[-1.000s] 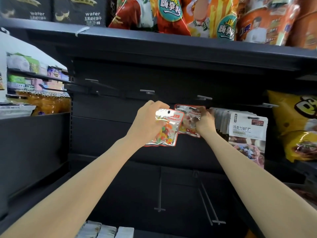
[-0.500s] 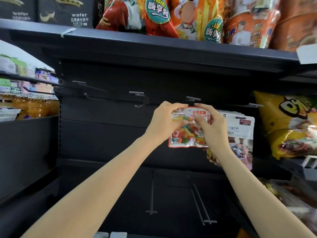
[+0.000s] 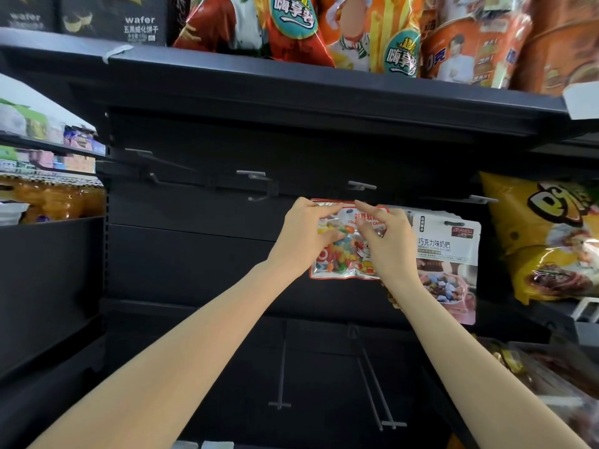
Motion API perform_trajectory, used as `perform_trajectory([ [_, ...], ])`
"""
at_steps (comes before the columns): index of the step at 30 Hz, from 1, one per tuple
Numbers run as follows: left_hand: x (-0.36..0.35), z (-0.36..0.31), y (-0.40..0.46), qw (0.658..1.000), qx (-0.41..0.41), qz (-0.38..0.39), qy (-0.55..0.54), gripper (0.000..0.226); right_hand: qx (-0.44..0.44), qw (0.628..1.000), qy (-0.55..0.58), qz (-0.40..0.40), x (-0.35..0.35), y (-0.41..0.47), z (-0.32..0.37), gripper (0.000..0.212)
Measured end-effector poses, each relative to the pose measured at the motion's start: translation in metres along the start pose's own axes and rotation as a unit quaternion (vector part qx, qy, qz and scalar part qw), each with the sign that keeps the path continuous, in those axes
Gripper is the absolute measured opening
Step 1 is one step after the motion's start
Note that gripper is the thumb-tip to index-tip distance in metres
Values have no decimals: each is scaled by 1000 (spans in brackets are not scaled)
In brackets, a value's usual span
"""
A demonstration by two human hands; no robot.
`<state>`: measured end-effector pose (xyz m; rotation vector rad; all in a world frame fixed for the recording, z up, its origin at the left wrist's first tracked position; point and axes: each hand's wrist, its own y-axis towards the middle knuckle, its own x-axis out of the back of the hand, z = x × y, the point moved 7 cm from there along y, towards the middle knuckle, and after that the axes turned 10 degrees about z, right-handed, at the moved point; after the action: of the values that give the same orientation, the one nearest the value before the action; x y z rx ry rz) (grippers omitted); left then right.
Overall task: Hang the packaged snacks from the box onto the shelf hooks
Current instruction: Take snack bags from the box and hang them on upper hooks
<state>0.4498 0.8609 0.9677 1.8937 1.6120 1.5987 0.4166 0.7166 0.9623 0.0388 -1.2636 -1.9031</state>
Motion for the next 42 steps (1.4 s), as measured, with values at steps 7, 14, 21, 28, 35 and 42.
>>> perform_trajectory([
  [7, -21, 21, 37, 988, 65, 76, 114, 59, -50, 989, -113, 78, -32, 23, -23, 44],
  [14, -42, 44, 53, 967, 158, 155, 125, 78, -72, 965, -204, 149, -55, 46, -32, 77],
  [21, -11, 30, 26, 988, 93, 44, 118, 56, -34, 991, -126, 10, -39, 10, -12, 45],
  [28, 31, 20, -35, 985, 46, -39, 162, 32, 29, 998, -53, 34, -58, -28, 27, 30],
  [35, 90, 64, -126, 960, 154, -44, 227, 25, 36, 973, 79, 212, -137, -67, 88, 22],
  [42, 193, 150, -283, 908, 354, -62, 215, 19, 68, 910, 135, 385, -276, -160, 193, 21],
])
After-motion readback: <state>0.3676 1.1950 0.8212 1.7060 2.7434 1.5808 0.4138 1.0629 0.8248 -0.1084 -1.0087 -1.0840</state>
